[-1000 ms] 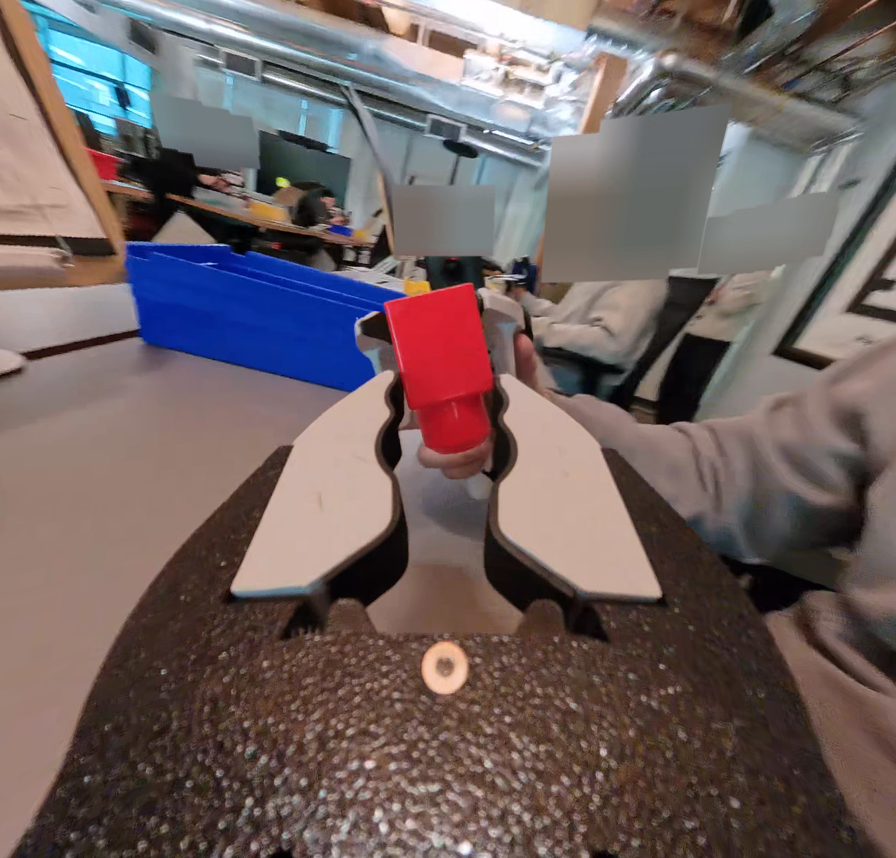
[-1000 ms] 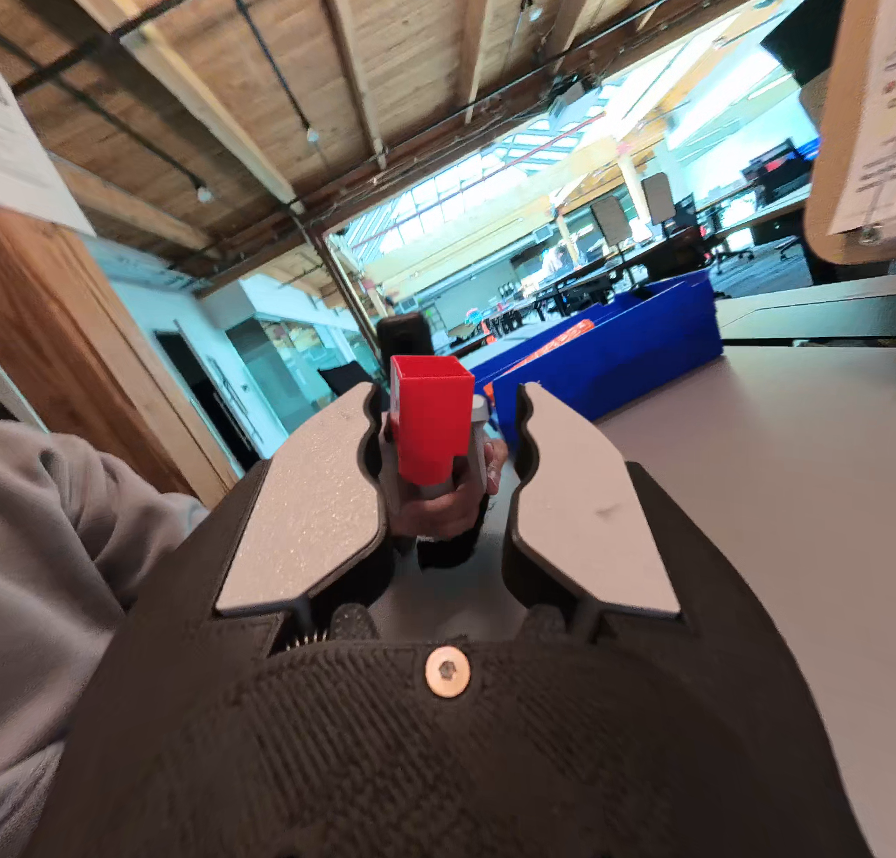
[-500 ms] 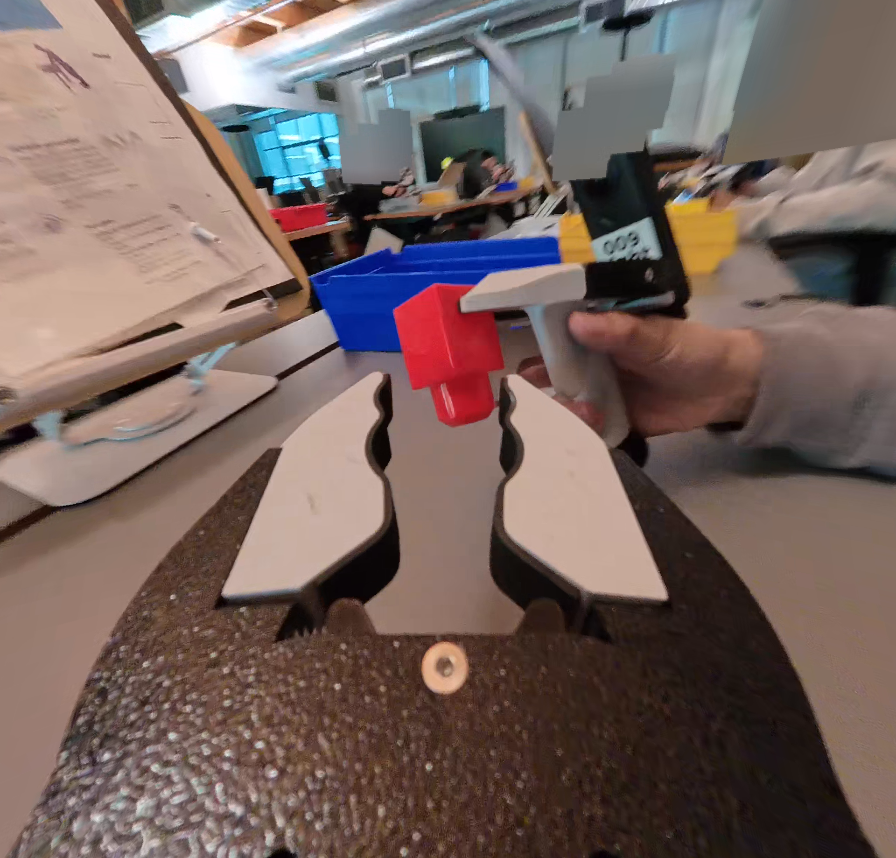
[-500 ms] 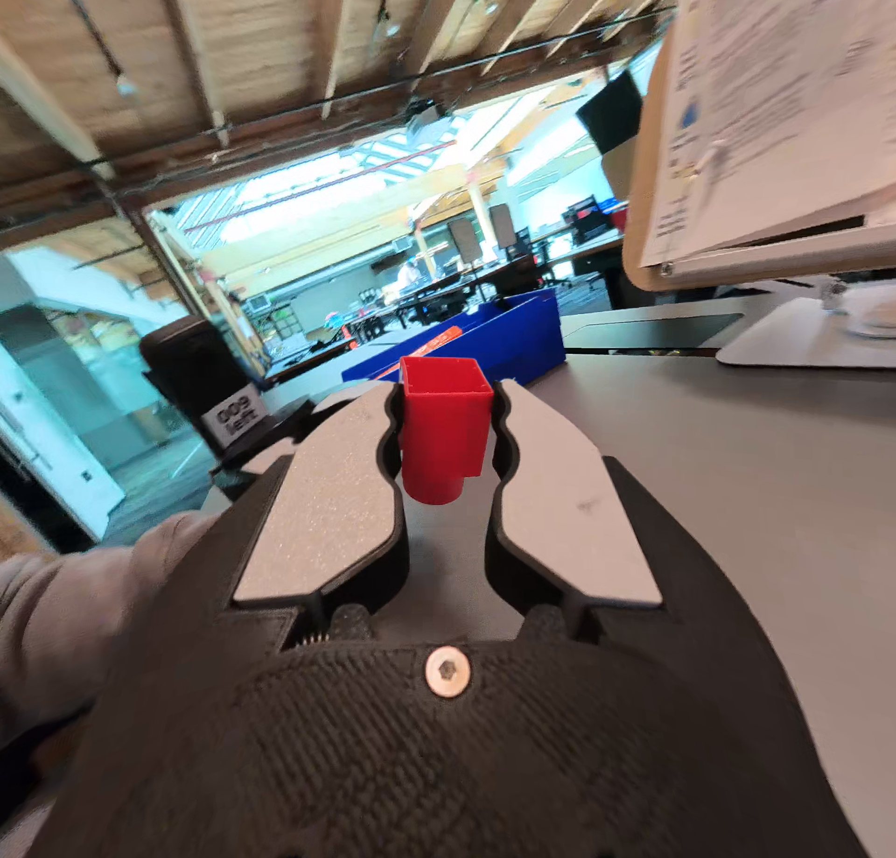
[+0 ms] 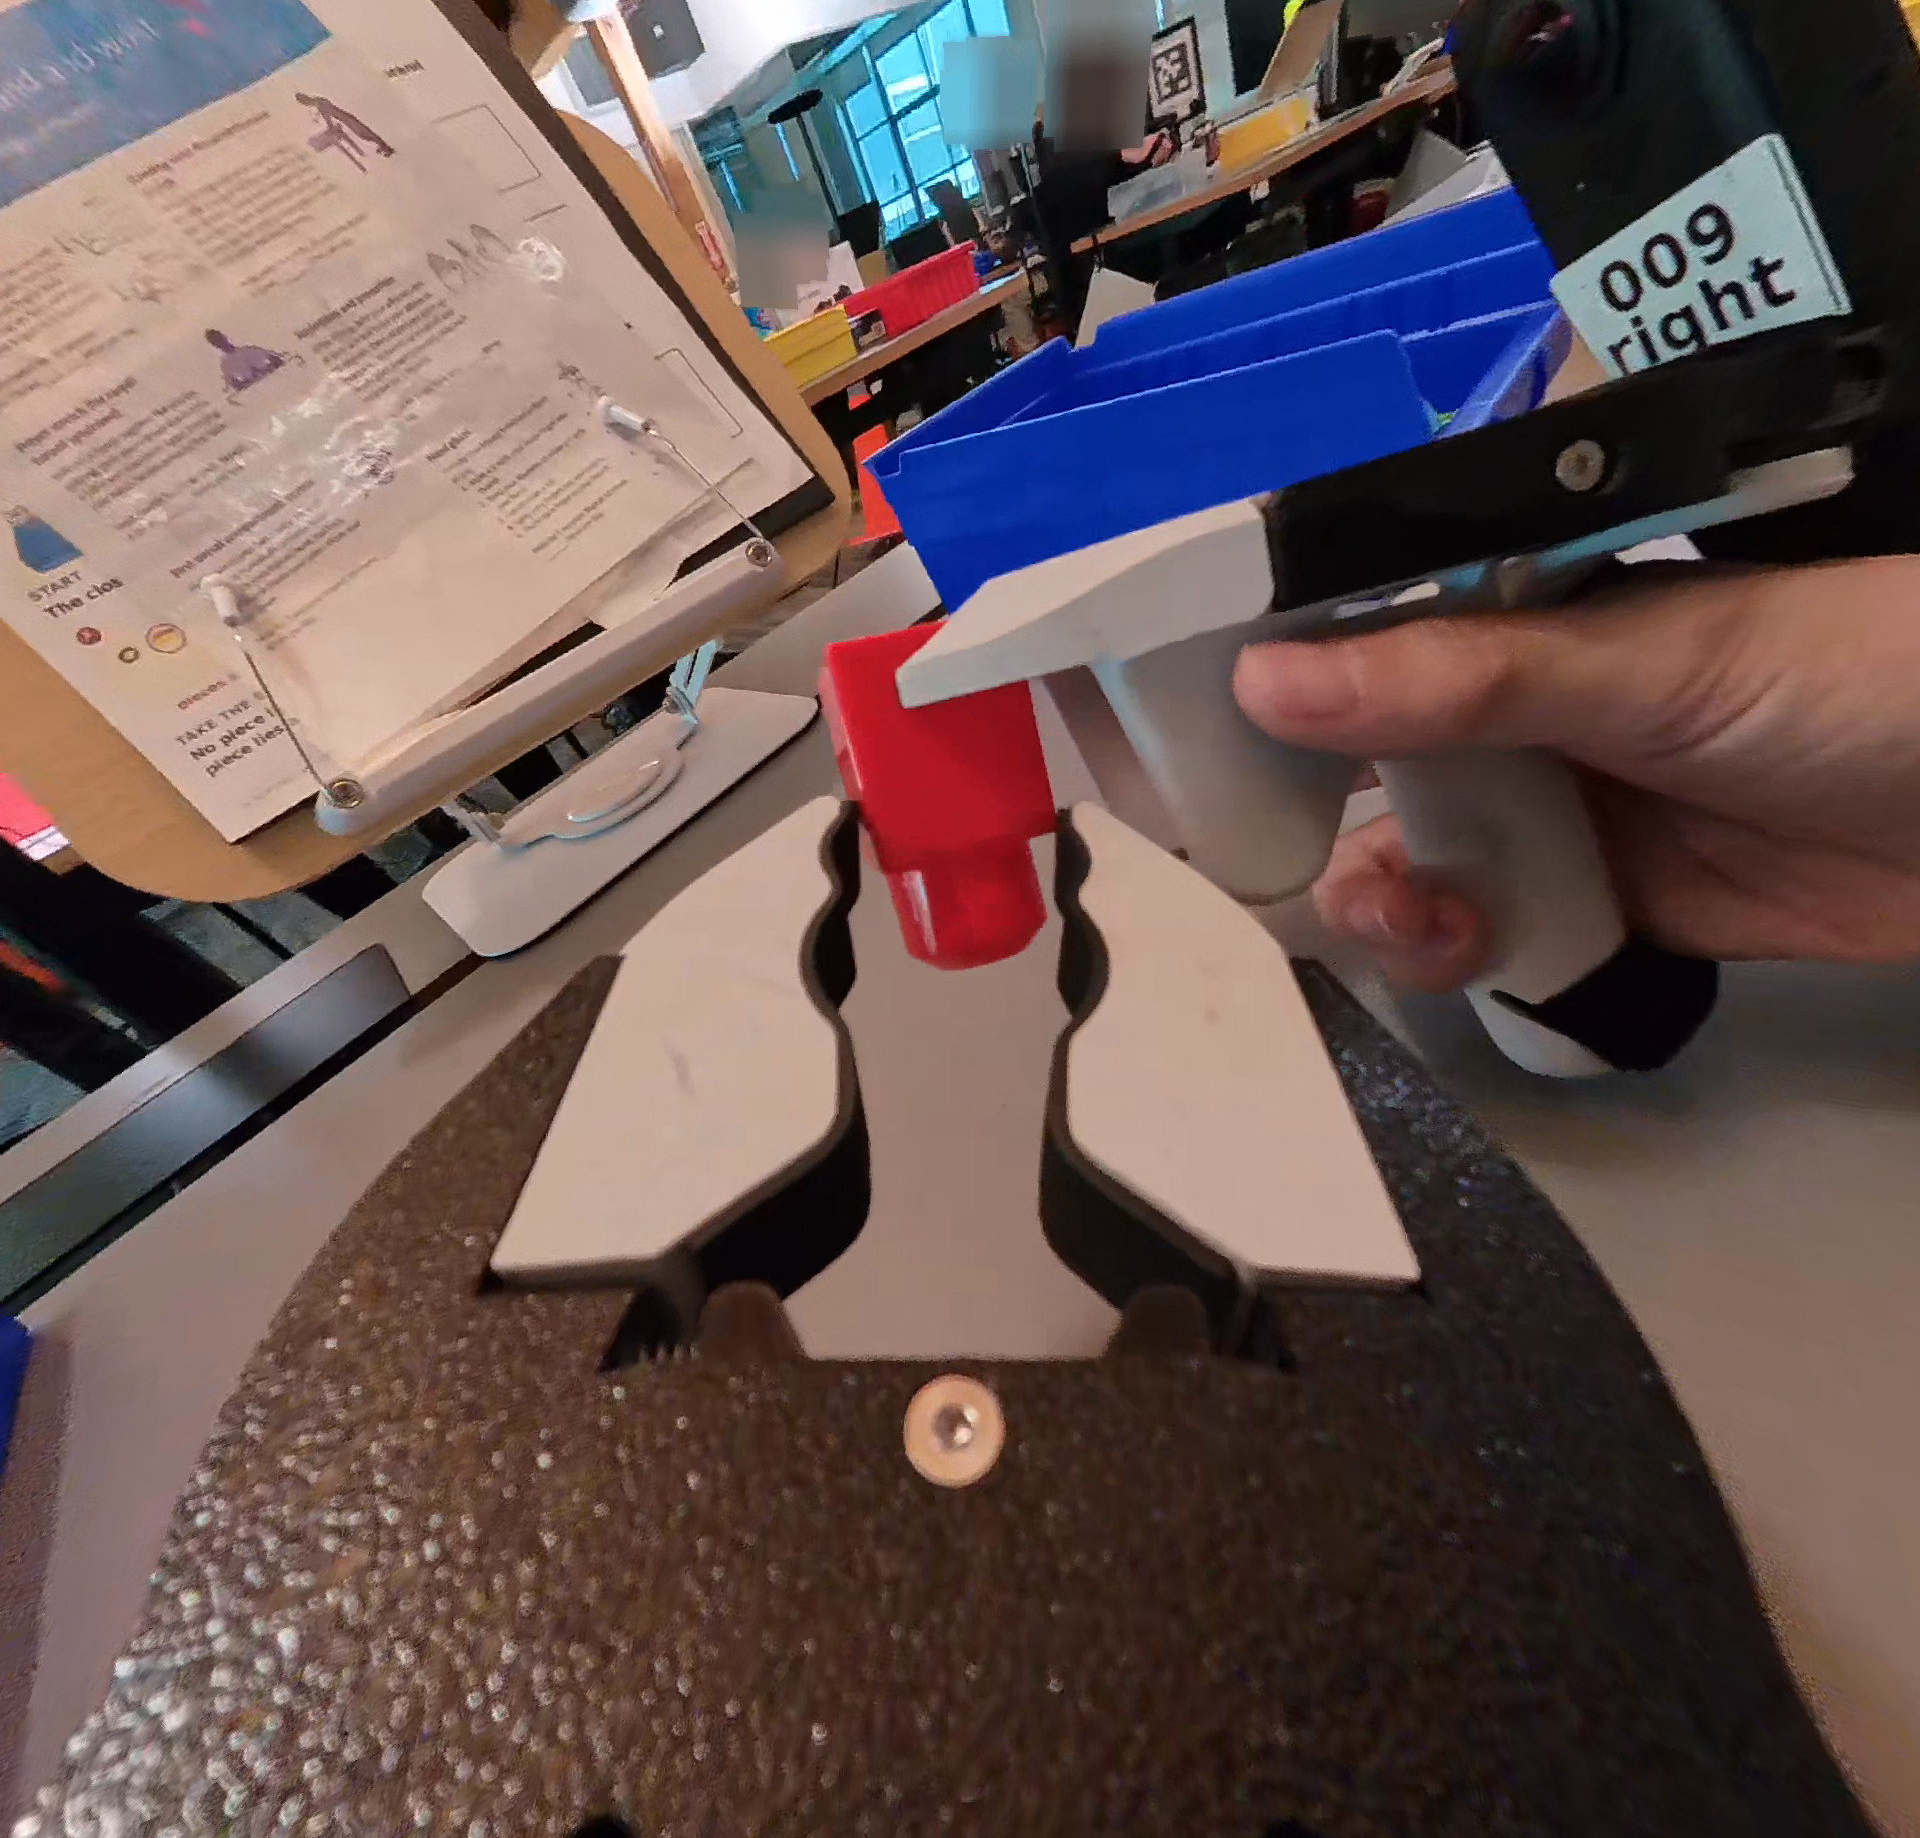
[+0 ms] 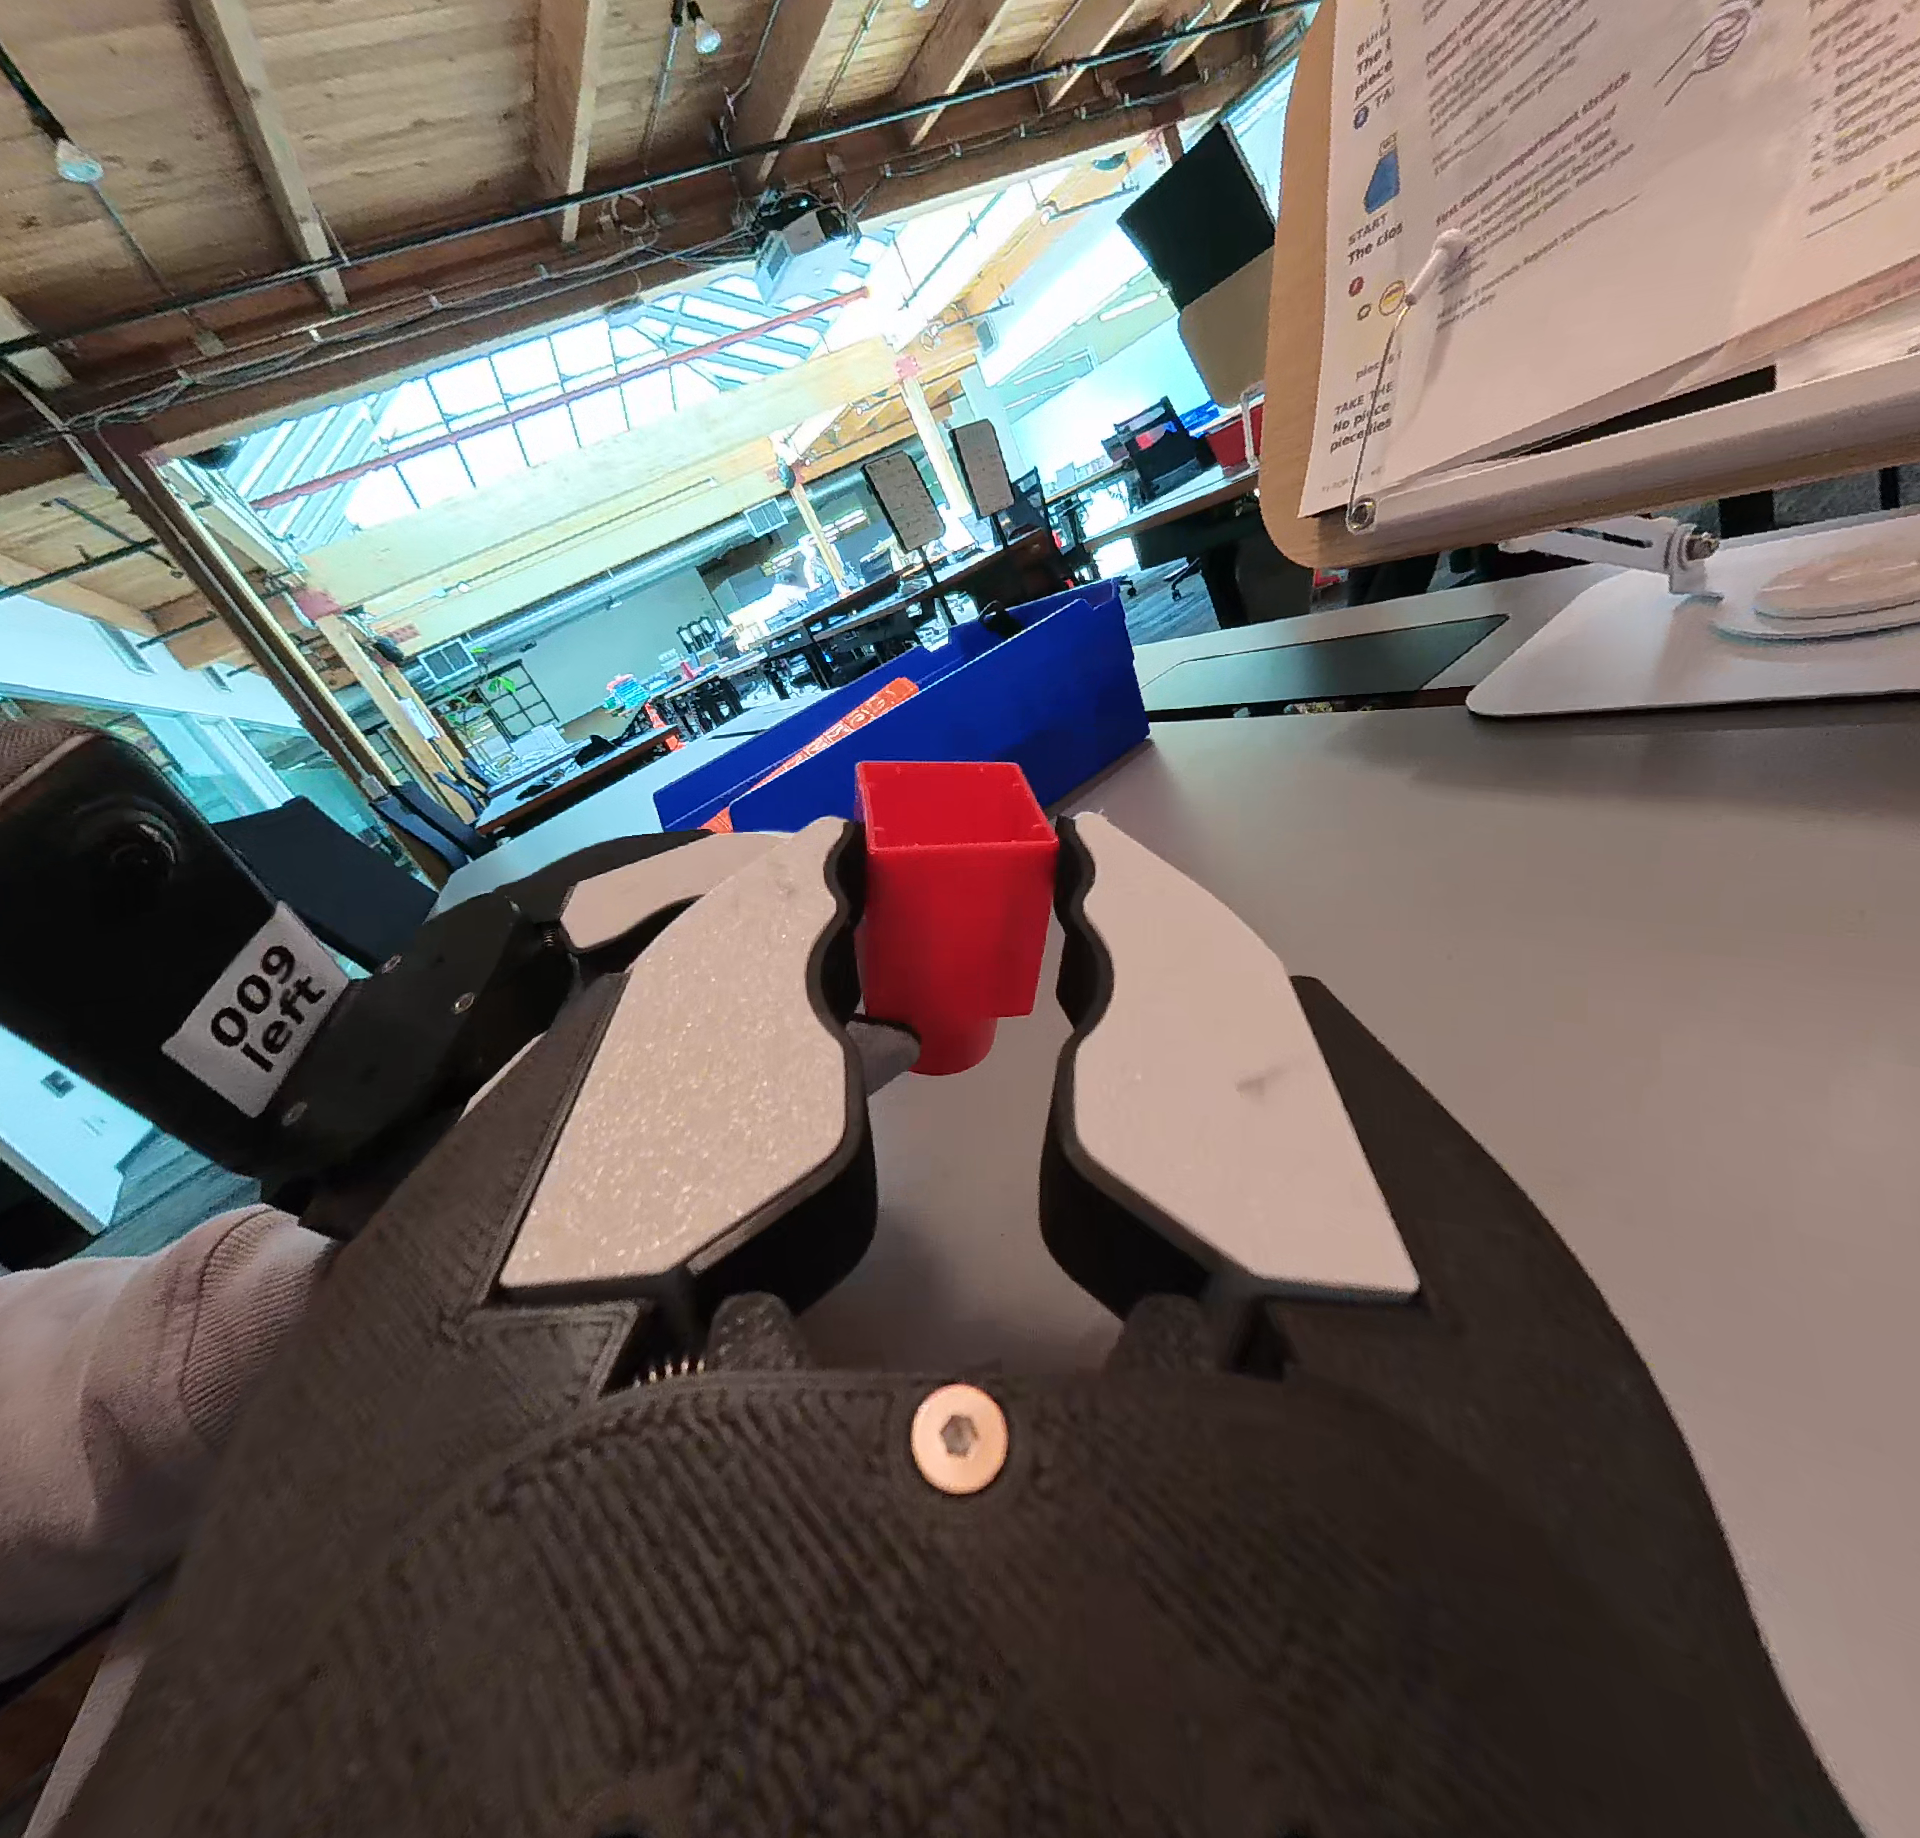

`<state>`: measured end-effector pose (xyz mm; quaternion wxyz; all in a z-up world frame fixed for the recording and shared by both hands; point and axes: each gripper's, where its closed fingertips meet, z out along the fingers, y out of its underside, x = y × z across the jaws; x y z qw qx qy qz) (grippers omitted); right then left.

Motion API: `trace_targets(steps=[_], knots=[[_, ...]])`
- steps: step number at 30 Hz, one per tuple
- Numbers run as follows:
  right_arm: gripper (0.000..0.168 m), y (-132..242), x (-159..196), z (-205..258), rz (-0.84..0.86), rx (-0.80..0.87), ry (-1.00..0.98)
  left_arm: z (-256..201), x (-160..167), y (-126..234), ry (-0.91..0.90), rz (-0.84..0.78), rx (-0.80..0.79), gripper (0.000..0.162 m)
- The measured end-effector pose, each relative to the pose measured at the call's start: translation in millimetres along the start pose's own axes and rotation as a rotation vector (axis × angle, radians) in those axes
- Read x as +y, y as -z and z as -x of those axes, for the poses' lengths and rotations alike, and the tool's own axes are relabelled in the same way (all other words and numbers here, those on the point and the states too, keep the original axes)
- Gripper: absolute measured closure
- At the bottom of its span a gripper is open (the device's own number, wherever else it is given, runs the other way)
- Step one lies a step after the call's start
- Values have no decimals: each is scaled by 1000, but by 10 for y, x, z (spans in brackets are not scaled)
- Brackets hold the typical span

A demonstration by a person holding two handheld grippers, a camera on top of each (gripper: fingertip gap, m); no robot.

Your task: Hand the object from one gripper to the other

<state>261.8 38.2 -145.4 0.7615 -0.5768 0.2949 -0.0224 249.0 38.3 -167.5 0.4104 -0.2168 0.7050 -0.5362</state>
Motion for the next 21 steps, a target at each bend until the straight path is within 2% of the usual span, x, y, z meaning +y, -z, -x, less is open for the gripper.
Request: trace_targets(steps=[4,5,6,7,8,13,14,18,19,21], knots=[[134,16,-21,22,6,-60,-19,19,-7,5,15,6,25,127],[131,33,-47,50,10,-105,-30,27,-22,17,43,-8,47,128],[118,56,-96,71,4,-148,-50,36,-50,36,89,-33,81,128],[107,83,-149,99,-3,-197,-77,28,-95,64,147,-70,137,128],[104,119,-195,143,-6,-258,-109,15,-149,100,216,-113,207,128],[111,209,-242,396,14,-462,-164,-143,-467,413,616,-330,699,128],[112,203,-197,462,37,-487,-147,-155,-482,449,655,-344,753,128],[117,157,-11,654,106,-533,-64,-273,-394,460,579,-287,805,128],[125,157,-12,678,96,-540,-51,-309,-386,461,552,-276,809,128],[128,157,-42,685,68,-532,-28,-317,-397,446,539,-273,790,128]])
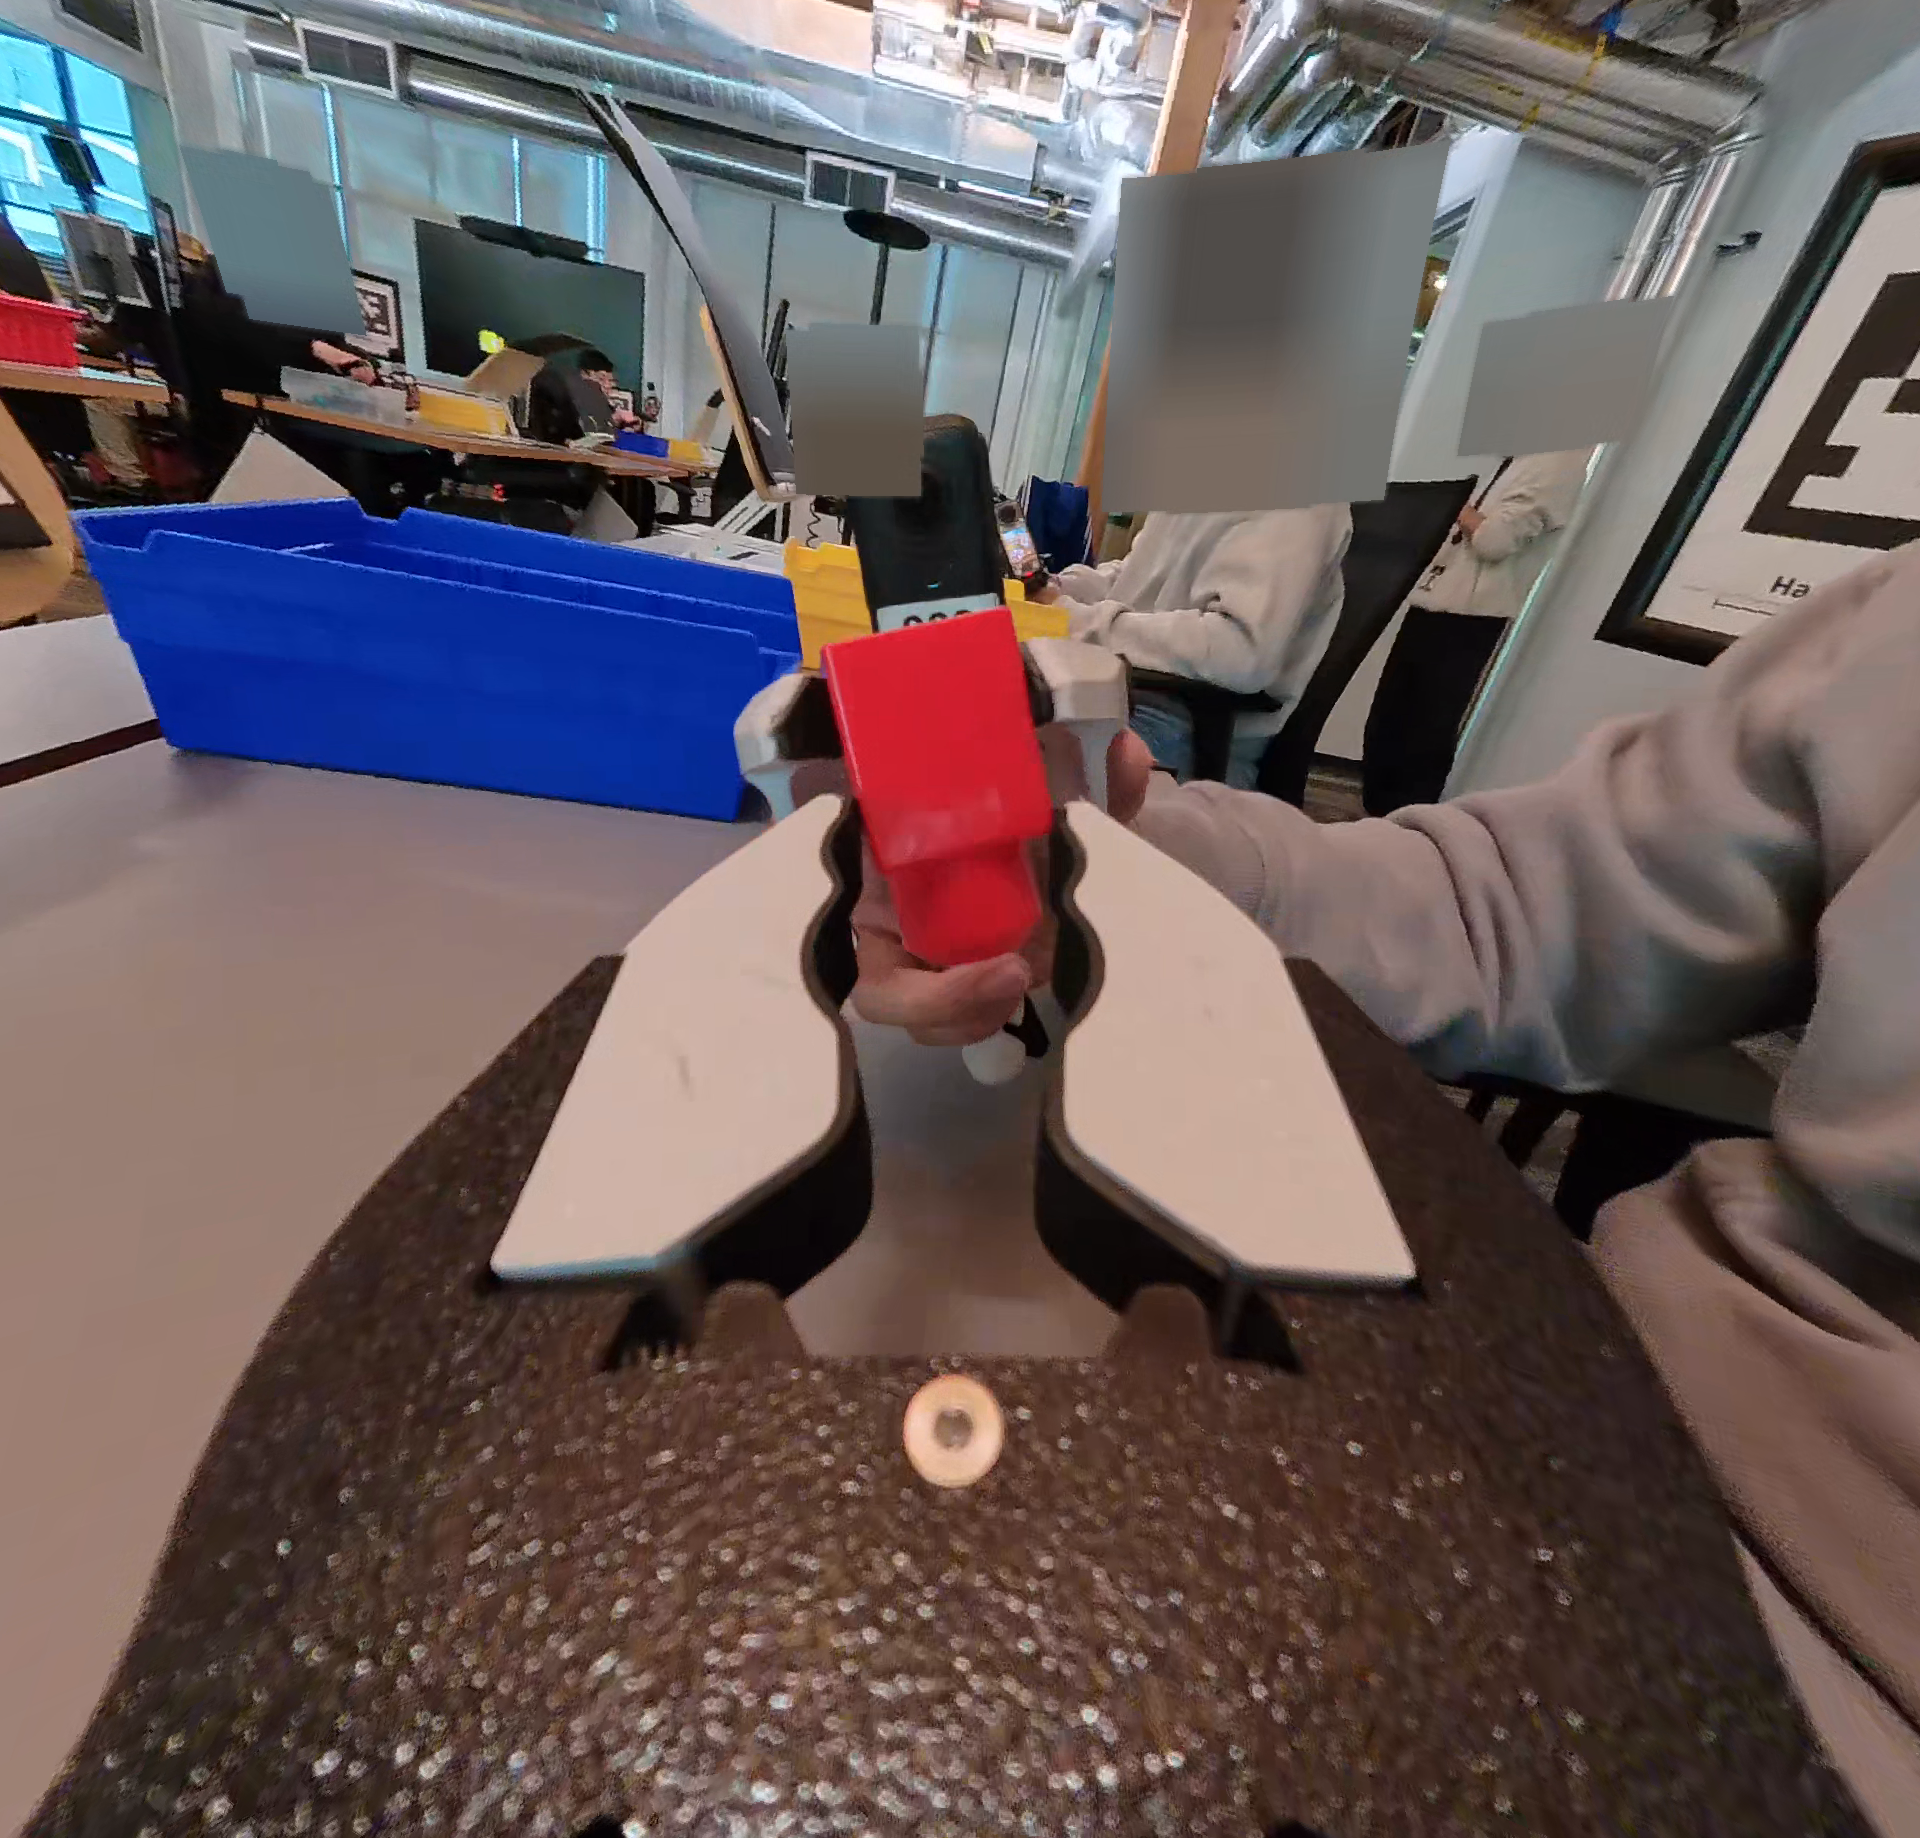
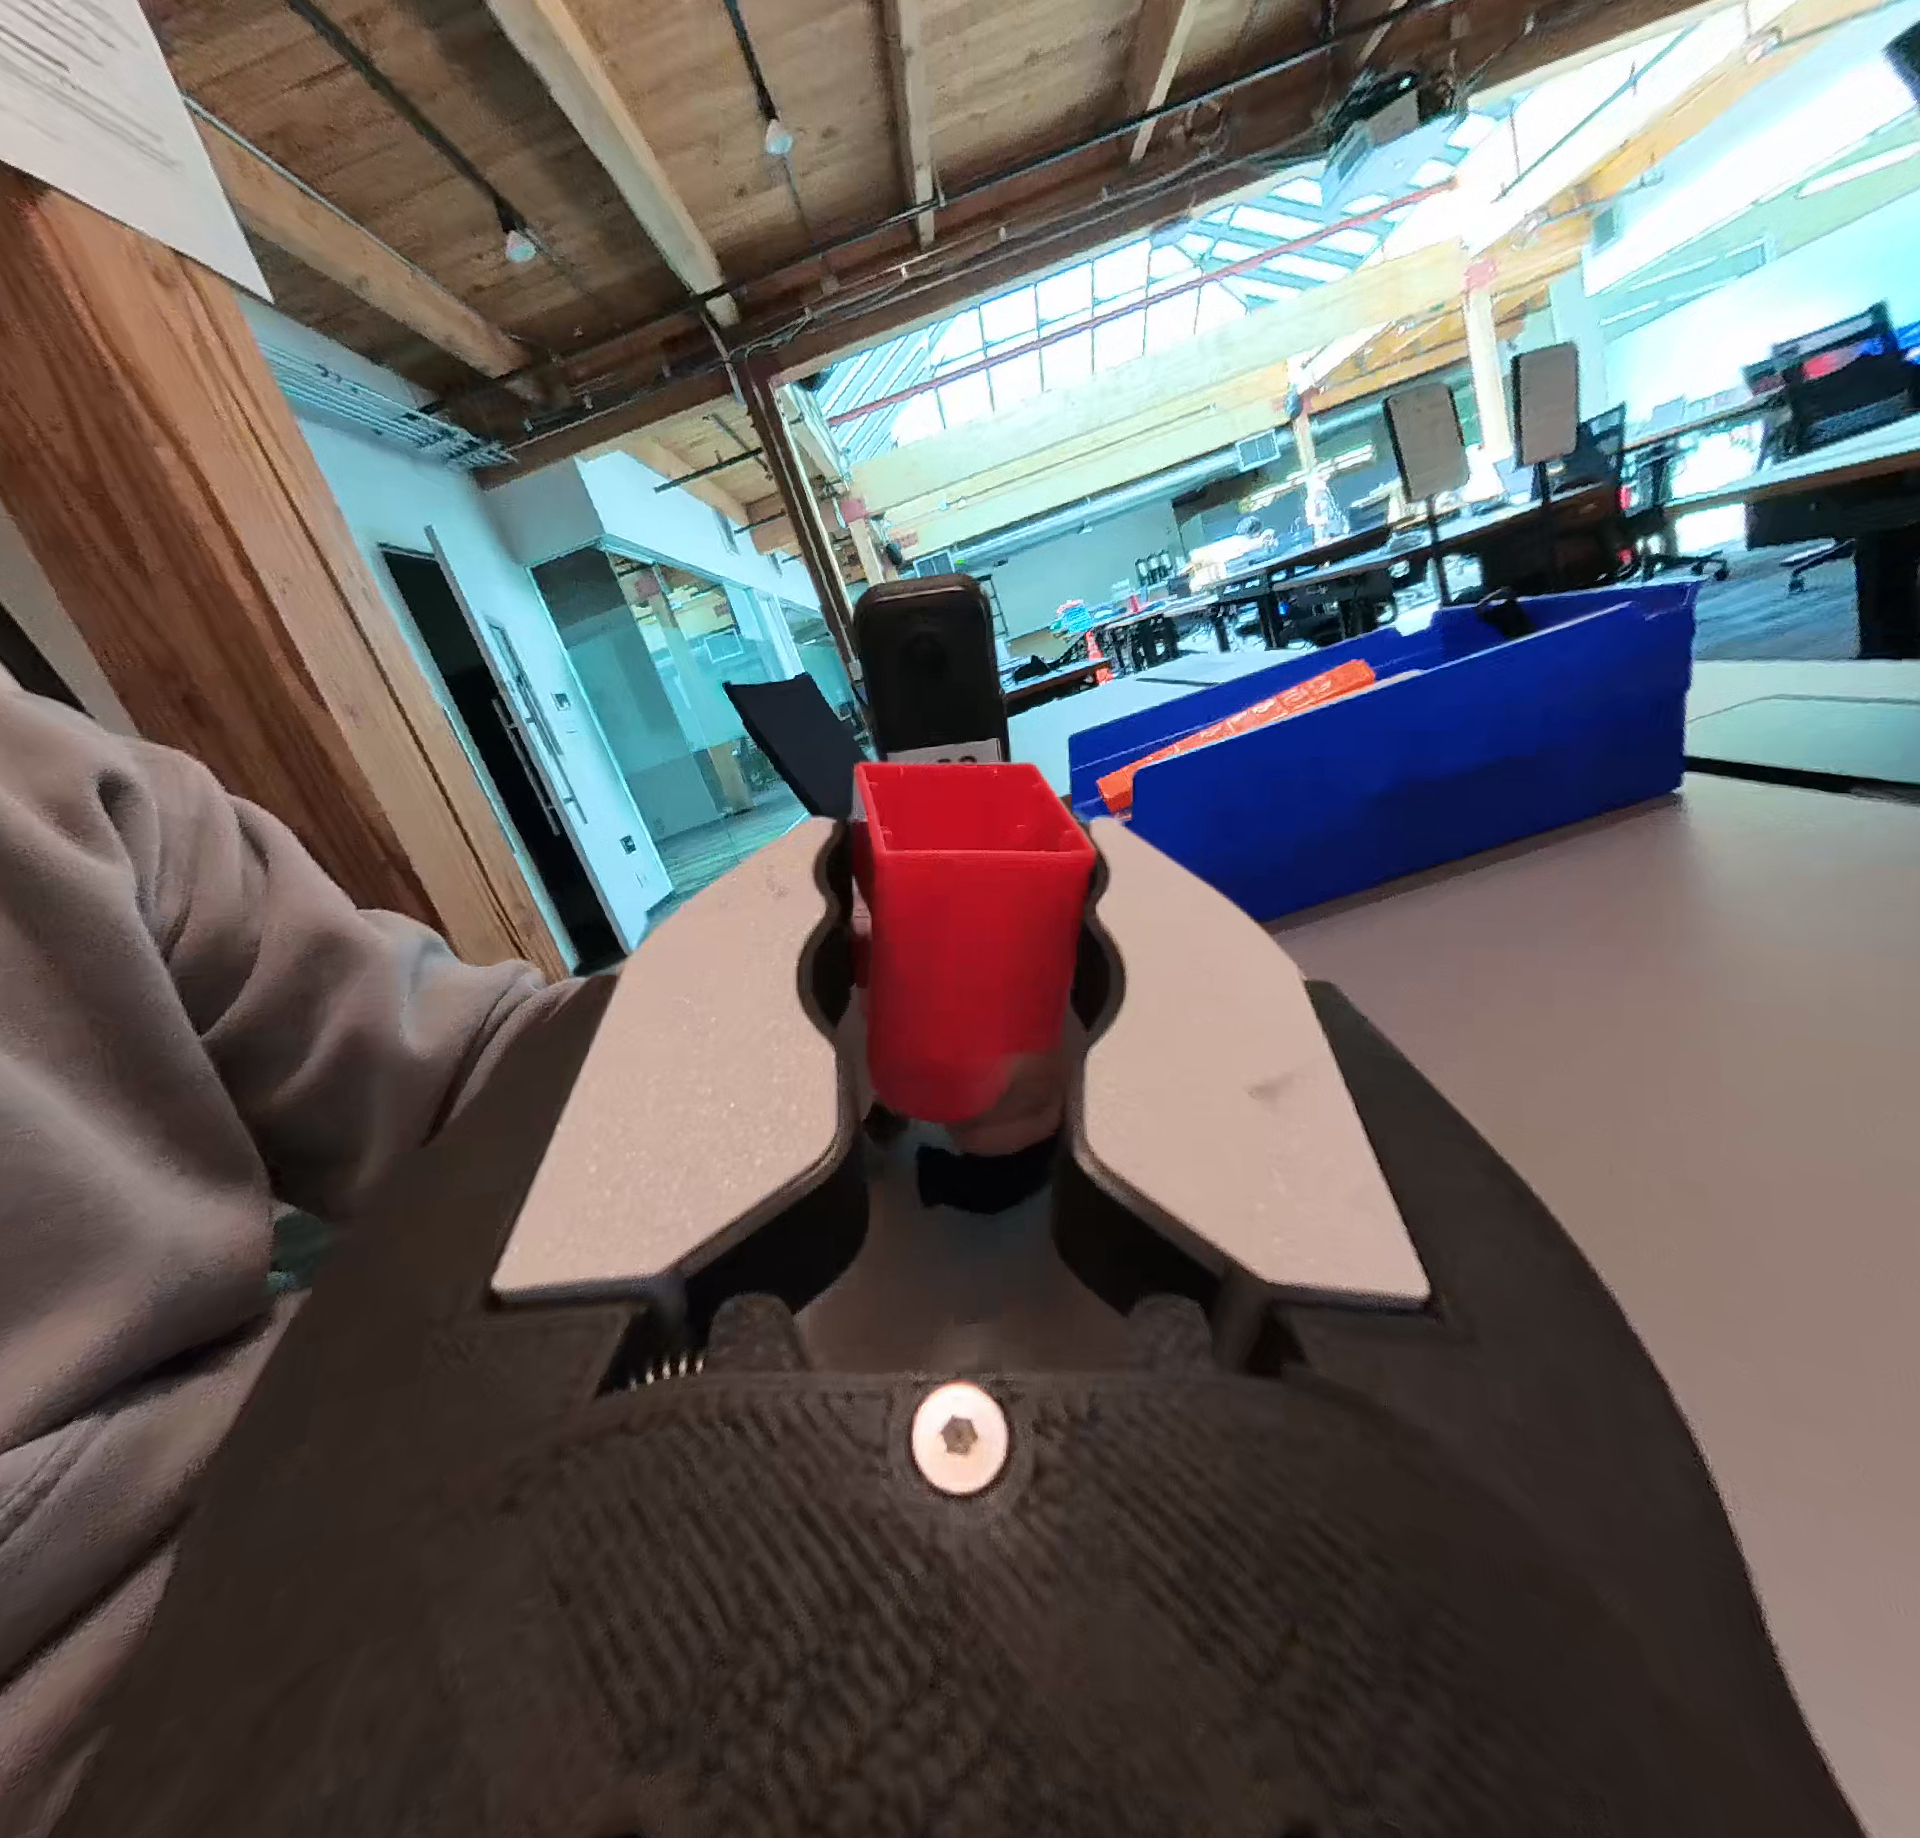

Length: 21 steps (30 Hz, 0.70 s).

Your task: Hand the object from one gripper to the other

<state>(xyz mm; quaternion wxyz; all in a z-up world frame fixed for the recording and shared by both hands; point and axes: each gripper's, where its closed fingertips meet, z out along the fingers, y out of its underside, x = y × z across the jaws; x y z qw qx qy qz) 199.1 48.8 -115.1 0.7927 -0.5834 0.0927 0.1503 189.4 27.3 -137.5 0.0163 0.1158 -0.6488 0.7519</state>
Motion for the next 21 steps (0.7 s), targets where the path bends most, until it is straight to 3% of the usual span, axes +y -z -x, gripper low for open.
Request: trace_targets(steps=[5,9,14,21], knots=[[130,23,-41,-120,-5,96,79,127,-20,15,-73,8,-124,130],[130,116,-75,-393,-17,306,141,350,-24,68,-280,52,-378,138],[130,269,-210,-571,-190,375,-90,442,21,49,-610,192,-586,112],[130,204,-185,-538,-287,288,-310,476,88,-42,-913,272,-724,116]])
